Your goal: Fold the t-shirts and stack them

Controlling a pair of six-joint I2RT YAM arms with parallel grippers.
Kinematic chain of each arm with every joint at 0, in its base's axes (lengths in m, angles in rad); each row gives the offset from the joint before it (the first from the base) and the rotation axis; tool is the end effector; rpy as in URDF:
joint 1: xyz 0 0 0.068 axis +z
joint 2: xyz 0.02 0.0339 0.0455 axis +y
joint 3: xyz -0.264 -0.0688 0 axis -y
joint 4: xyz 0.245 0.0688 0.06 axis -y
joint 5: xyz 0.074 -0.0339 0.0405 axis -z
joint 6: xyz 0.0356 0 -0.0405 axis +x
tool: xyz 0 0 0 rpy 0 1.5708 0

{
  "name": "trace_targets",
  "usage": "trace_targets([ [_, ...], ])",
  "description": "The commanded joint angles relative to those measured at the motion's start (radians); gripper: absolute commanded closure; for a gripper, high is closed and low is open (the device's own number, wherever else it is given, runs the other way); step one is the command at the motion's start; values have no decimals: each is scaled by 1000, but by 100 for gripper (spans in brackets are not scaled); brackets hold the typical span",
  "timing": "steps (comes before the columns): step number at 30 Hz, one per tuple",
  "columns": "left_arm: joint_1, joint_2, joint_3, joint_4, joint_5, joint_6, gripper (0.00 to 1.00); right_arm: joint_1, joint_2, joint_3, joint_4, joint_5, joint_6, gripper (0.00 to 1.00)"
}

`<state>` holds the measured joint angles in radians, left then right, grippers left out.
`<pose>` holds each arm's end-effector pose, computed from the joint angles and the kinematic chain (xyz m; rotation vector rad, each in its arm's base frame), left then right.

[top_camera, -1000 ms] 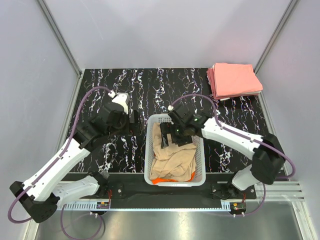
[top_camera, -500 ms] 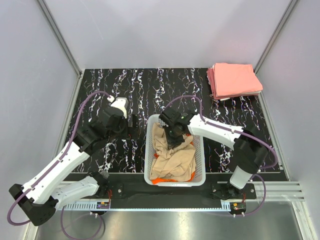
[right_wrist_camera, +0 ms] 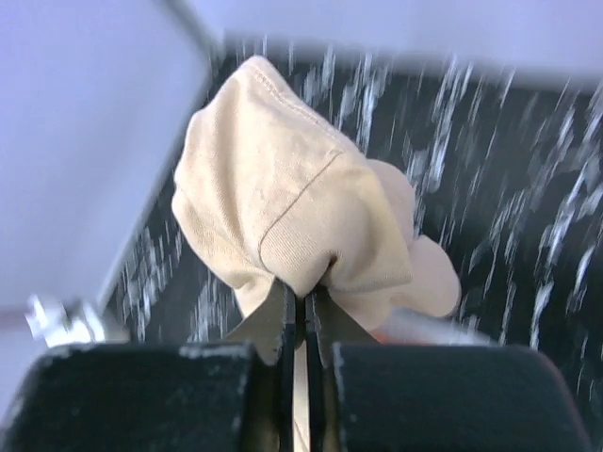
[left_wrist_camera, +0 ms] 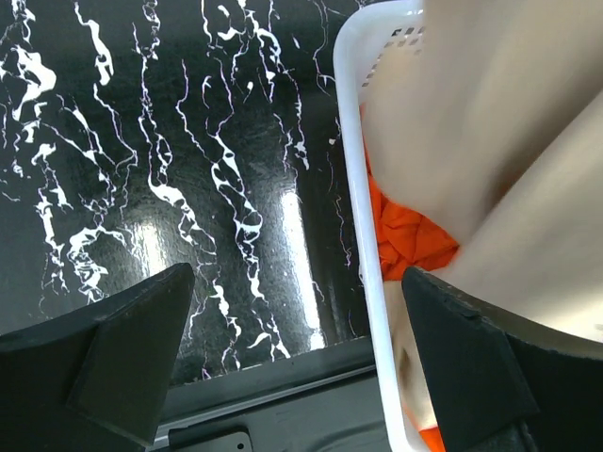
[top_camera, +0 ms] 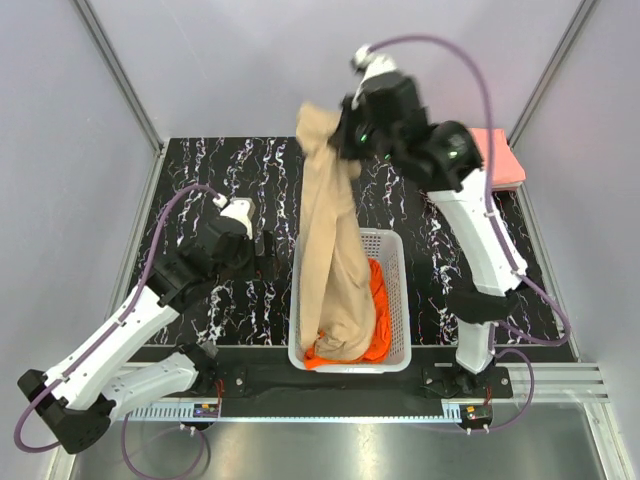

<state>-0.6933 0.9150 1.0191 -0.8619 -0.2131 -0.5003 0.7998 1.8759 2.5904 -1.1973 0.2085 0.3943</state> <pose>0.1398 -0.1064 0.3331 0.1178 2.3316 -0.3579 0.2432 0.2398 0.5206 -0.2899 2.0640 0.5274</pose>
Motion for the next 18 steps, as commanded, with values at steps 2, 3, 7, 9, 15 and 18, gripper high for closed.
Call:
trace_targets([
  [2, 2, -36, -7, 44, 18, -18, 1, -114, 135, 330, 71, 112, -162, 100],
  [3, 2, -38, -10, 46, 26, -26, 1, -151, 123, 291, 123, 123, -169, 100],
  [7, 2, -39, -39, 76, 76, -60, 1, -260, 130, 18, 432, 131, -184, 98],
  [9, 2, -31, -57, 87, 118, -82, 1, -324, 284, 124, 354, 1, -103, 74],
  [15, 2, -56, -117, 112, 124, -101, 1, -390, 429, 180, 2, -195, -40, 0],
  [18, 2, -53, -128, 113, 129, -90, 1, -372, 265, -89, 117, -224, -55, 0],
])
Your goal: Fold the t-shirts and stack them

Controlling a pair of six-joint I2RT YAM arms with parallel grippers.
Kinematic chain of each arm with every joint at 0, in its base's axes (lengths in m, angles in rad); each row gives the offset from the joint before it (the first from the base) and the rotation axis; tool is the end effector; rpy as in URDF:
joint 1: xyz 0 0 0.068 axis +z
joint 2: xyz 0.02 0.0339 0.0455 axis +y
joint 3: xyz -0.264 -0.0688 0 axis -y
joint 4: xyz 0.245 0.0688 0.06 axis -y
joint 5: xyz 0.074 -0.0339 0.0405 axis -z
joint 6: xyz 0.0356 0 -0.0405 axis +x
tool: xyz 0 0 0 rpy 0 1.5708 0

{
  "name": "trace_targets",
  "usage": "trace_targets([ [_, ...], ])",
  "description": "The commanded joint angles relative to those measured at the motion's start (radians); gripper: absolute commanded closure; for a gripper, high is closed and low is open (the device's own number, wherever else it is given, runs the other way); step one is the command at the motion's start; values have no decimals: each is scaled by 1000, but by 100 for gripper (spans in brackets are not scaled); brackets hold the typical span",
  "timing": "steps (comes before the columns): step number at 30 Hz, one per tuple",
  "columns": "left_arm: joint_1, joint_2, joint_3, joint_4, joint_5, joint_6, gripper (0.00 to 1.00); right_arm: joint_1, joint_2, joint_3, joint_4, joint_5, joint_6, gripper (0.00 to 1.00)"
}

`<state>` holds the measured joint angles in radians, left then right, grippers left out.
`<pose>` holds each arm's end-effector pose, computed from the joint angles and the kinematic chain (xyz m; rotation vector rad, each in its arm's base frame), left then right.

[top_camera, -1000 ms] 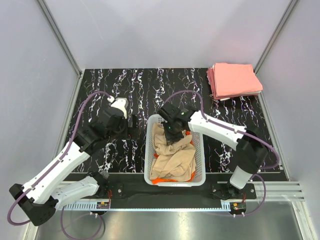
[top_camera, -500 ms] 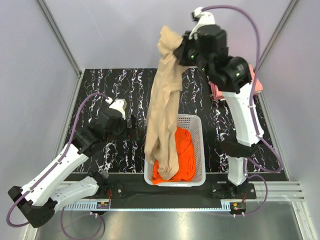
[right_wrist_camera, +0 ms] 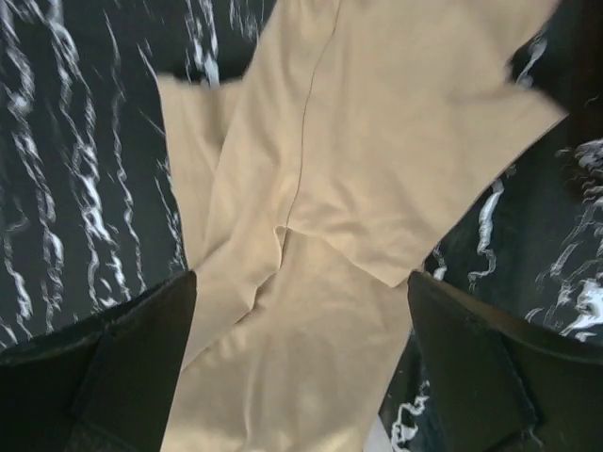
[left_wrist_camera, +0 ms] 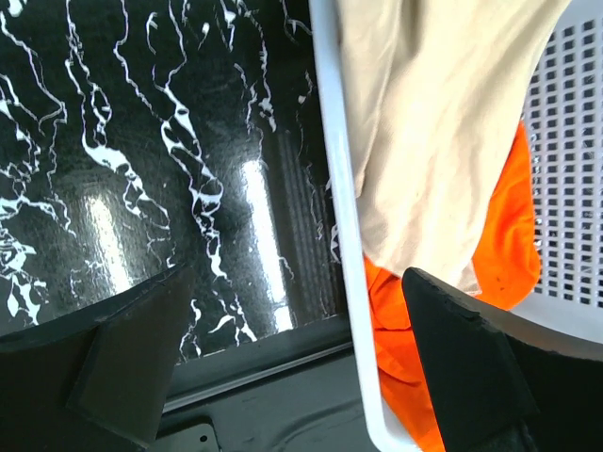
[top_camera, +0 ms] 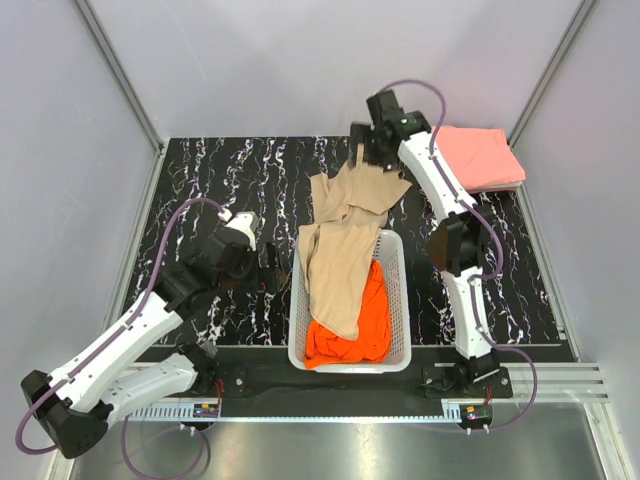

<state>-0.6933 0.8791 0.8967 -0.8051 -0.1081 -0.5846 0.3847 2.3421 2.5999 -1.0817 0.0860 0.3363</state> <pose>0.1353 -0.1074 0.3036 0.0771 2.4066 -0.4883 0.4646 0.1848 0.3429 -0.0177 2.4038 0.2354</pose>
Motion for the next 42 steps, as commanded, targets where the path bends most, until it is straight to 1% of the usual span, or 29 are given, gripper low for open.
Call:
trace_targets([
  [1, 3, -15, -5, 57, 25, -6, 1, 43, -248, -247, 35, -121, 18, 0],
  [3, 2, -11, -10, 60, 22, -9, 1, 45, -343, -351, 63, -149, 24, 0],
  [4, 2, -11, -12, 63, 22, -12, 1, 45, -366, -444, 65, -157, 35, 0],
  [6, 2, -8, -21, 73, 24, -17, 1, 51, -427, -544, 72, -204, 44, 0],
  [7, 2, -8, -24, 76, 24, -18, 1, 55, -441, -639, 84, -219, 47, 0],
  [9, 2, -5, -31, 86, 25, -20, 1, 81, -481, -727, 120, -241, 47, 0],
  [10, 2, -5, -36, 87, 27, -20, 1, 88, -490, -801, 135, -249, 46, 0],
  [11, 2, -3, -41, 89, 27, -20, 1, 95, -498, -828, 144, -255, 49, 0],
  [14, 2, 3, -44, 95, 27, -23, 1, 106, -495, -880, 167, -265, 47, 2],
  [19, 2, -11, -51, 96, 28, -27, 1, 108, -451, -876, 178, -276, 46, 9],
  [20, 2, -20, -58, 95, 27, -27, 1, 108, -445, -874, 177, -278, 46, 13],
  [22, 2, -31, -65, 96, 25, -29, 1, 112, -434, -879, 167, -275, 49, 14],
  [24, 2, -46, -77, 95, 19, -31, 1, 135, -440, -893, 155, -240, 47, 16],
  [28, 3, -60, -96, 95, 18, -35, 1, 186, -481, -963, 128, -163, 69, 16],
  [29, 2, -63, -96, 95, 18, -37, 1, 207, -518, -980, 125, -148, 78, 15],
  [36, 2, -66, -102, 93, 19, -38, 1, 237, -664, -1130, 131, -68, 147, 13],
  [40, 2, -62, -107, 95, 19, -46, 1, 237, -664, -1207, 167, -60, 159, 12],
  [42, 2, -61, -107, 95, 22, -47, 1, 237, -649, -1241, 221, -71, 158, 12],
])
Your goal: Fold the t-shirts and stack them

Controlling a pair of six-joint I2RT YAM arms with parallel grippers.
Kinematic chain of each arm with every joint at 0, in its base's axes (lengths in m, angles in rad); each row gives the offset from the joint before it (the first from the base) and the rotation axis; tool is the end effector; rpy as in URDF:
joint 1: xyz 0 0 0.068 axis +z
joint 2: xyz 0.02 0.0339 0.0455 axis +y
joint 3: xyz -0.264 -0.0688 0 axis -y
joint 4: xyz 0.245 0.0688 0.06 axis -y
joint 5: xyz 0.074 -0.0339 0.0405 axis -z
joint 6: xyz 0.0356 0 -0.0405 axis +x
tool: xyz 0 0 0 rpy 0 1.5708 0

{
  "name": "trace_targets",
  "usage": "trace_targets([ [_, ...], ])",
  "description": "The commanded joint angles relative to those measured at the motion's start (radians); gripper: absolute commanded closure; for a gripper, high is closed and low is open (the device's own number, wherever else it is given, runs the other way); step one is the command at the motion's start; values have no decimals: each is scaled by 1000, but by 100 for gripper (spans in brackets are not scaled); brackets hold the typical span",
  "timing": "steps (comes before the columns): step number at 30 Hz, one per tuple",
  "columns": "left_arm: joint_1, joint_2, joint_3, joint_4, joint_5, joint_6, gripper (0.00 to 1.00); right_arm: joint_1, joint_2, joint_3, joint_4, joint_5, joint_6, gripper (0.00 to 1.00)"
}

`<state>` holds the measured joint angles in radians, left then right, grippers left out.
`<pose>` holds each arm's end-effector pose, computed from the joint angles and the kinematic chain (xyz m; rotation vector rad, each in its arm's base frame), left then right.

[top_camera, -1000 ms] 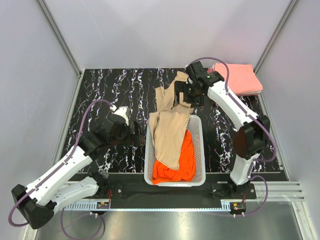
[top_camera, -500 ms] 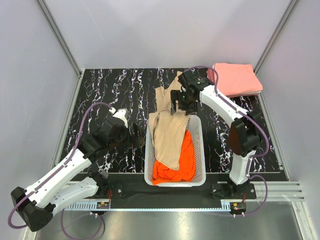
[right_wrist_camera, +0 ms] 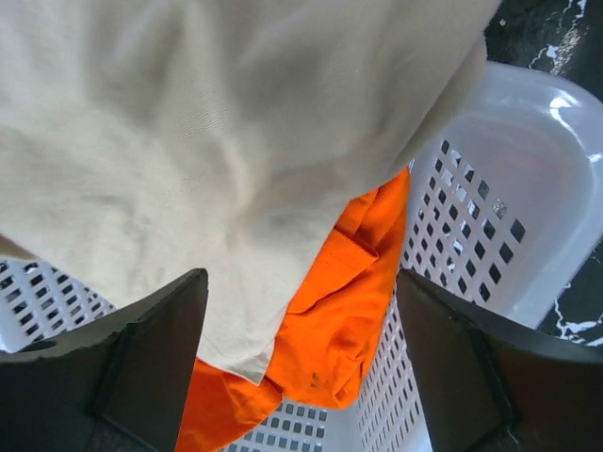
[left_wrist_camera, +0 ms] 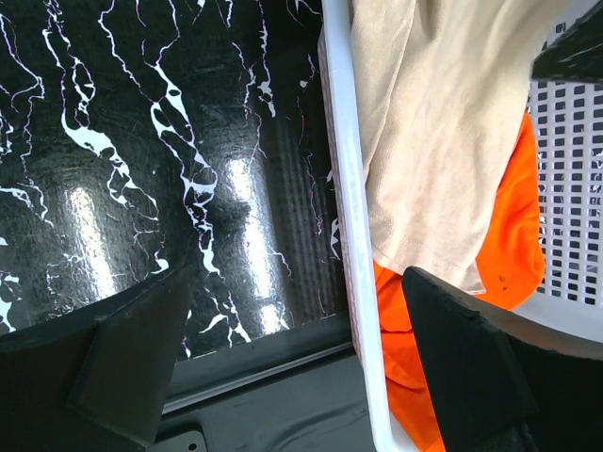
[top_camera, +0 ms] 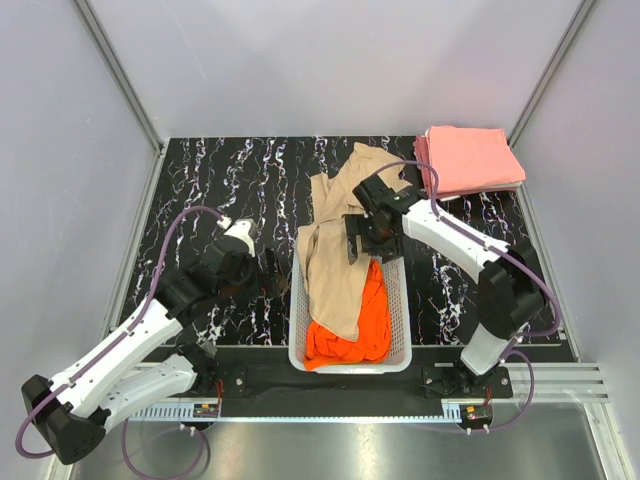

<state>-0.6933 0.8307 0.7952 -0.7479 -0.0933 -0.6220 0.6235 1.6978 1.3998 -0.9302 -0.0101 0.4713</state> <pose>0.1302 -0.1038 0.2825 0.0392 2.4134 -0.5236 0.2775 0.2000 0.2576 -0.2185 2.8337 0.2681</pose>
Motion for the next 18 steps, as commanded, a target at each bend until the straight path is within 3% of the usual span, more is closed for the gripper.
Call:
trace_targets([
  [1, 2, -13, -7, 38, 7, -10, 1, -2, 0, -47, 91, 13, 17, 13],
  [6, 3, -24, -10, 35, 10, -10, 1, -2, 22, -61, 246, -39, 12, 22],
  [7, 3, -28, -11, 35, 12, -10, 1, -2, 25, -53, 252, -33, 10, 31],
  [8, 3, -31, -13, 32, 15, -12, 1, -2, 23, -44, 264, -27, 9, 47],
  [11, 2, -42, -22, 30, 17, -19, 1, -4, 29, 19, 268, -22, -11, 57],
  [13, 2, -45, -25, 28, 17, -24, 1, -8, 40, 82, 266, -30, -52, 71],
  [14, 2, -47, -25, 30, 21, -24, 1, -21, 43, 137, 252, -37, -74, 90],
  [15, 2, -47, -27, 30, 23, -25, 1, -28, 45, 171, 242, -48, -83, 100],
  [18, 2, -50, -21, 28, 38, -22, 1, -45, 40, 343, 200, -77, -103, 100],
])
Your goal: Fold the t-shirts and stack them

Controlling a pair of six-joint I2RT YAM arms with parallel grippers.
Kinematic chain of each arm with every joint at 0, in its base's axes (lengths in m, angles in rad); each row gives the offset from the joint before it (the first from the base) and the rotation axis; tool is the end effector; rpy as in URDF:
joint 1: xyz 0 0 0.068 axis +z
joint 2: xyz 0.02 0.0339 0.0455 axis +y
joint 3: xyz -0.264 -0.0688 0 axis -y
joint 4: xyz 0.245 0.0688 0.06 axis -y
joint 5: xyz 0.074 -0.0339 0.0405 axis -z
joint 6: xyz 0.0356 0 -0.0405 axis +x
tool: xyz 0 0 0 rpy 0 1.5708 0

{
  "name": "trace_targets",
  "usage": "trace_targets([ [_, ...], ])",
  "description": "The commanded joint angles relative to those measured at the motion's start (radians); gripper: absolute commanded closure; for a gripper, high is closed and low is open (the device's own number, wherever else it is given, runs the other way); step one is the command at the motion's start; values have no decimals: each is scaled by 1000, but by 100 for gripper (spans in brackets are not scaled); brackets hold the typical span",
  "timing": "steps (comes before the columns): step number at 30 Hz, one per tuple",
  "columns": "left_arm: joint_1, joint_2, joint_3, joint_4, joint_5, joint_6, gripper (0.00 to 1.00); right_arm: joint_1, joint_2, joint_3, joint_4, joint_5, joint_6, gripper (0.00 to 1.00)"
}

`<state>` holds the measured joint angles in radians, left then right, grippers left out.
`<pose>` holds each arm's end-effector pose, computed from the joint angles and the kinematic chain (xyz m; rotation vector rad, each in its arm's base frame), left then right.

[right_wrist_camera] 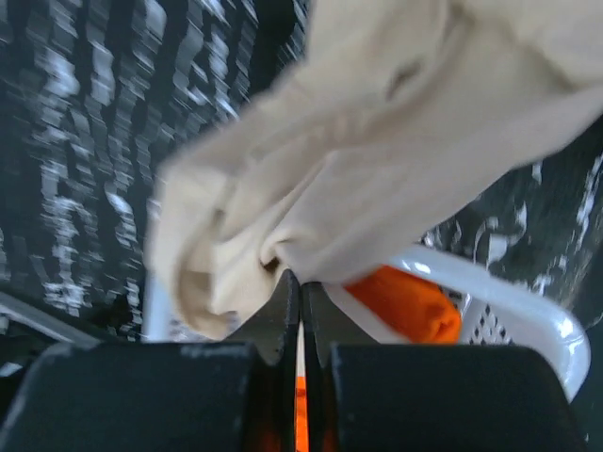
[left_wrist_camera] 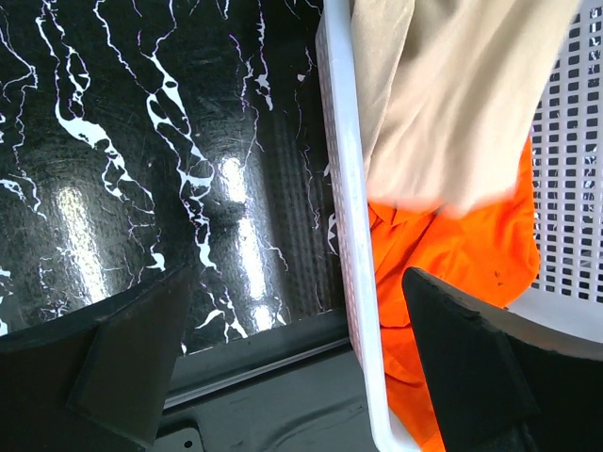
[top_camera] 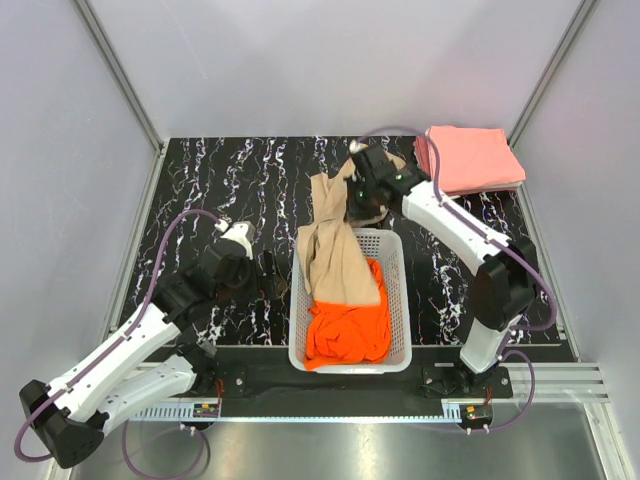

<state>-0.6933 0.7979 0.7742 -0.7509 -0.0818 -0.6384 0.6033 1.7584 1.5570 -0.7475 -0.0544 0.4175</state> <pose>0.1251 -0.1002 0.2801 0.0247 2.4117 -0.5489 0.3160 0.2201 0.2936 -0.2624 2.5723 0.4673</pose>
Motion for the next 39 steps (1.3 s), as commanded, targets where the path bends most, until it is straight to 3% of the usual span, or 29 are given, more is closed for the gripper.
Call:
trace_targets([
  [1, 2, -20, 0, 31, 40, 2, 1, -28, -23, 240, 10, -33, -63, 100],
  [9, 2, -9, 17, 33, 77, 3, 3, -95, 107, 843, 33, 47, -101, 100],
  [10, 2, -3, 14, 36, 103, -4, 3, -106, 166, 886, -14, 48, -100, 77],
  [12, 2, 7, 10, 44, 119, -9, 3, -109, 216, 966, -76, 35, -100, 42],
  [14, 0, 20, -3, 58, 140, -17, 3, -109, 237, 922, -124, 18, -86, 13],
  [22, 0, 141, -95, 250, 246, -64, 7, -109, 53, 554, -58, 45, -71, 8],
  [26, 0, 279, -60, 274, 254, -69, 34, -109, -20, 367, -43, -2, -75, 9],
  [27, 0, 331, -50, 268, 251, -66, 52, -109, -45, 333, -42, -13, -75, 9],
  [30, 0, 404, -26, 256, 244, -60, 77, -109, -92, 210, -39, 21, -72, 9],
  [31, 1, 417, -18, 222, 217, -57, 95, -111, -105, 163, -38, 28, -74, 9],
  [32, 2, 423, 5, 193, 188, -53, 100, -111, -114, 143, -33, 31, -75, 9],
  [35, 14, 416, 48, 56, 39, -38, 100, -111, -146, 97, -32, 39, -80, 8],
  [39, 129, 344, 97, -134, -137, 50, 100, -111, -171, 58, -29, 27, -80, 8],
])
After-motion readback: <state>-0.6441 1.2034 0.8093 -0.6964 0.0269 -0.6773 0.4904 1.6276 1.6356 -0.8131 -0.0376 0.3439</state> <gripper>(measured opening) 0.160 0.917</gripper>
